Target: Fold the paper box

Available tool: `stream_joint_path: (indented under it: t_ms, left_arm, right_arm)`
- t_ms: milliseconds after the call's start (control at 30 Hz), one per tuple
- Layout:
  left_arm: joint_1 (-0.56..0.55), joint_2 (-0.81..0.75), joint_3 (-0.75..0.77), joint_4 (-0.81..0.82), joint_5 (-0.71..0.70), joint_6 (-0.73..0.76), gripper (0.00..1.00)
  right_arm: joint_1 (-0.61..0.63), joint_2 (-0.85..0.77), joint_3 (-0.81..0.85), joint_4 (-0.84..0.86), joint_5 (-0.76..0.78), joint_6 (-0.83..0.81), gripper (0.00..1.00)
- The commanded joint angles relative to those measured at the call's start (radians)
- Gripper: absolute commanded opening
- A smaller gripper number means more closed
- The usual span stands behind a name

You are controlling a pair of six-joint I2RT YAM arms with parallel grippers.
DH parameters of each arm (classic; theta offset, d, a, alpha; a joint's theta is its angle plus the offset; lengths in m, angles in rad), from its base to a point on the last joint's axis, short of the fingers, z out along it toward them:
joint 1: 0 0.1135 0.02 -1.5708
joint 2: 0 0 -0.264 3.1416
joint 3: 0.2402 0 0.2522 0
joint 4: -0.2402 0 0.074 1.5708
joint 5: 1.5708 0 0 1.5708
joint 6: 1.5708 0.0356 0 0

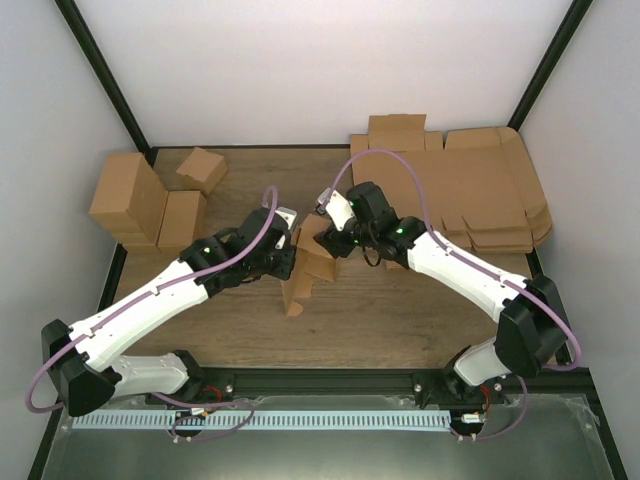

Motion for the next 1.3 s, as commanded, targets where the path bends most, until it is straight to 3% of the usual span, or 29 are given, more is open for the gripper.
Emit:
stream_joint_path:
  t_ms: [0, 200, 533, 900, 1267]
  left_arm:
    - [0.004, -0.015, 0.002, 0.039, 0.015, 0.016, 0.04]
    - [0.007, -0.013, 0.016, 0.049, 0.028, 0.020, 0.04]
    - [0.012, -0.008, 0.041, 0.078, 0.071, 0.031, 0.04]
    - [0.029, 0.019, 0.127, 0.097, 0.166, 0.045, 0.04]
    - [0.119, 0.059, 0.218, 0.127, 0.389, 0.009, 0.04]
  right_arm:
    - [0.030, -0.003, -0.018, 0.025, 0.143, -0.038, 0.69]
    - [0.058, 0.005, -0.041, 0.049, 0.254, -0.062, 0.71]
    - [0.095, 0.022, -0.060, 0.091, 0.395, -0.086, 0.66]
    - [0.112, 0.013, -0.084, 0.120, 0.451, -0.096, 0.54]
    - [0.114, -0.028, -0.115, 0.147, 0.435, -0.056, 0.30]
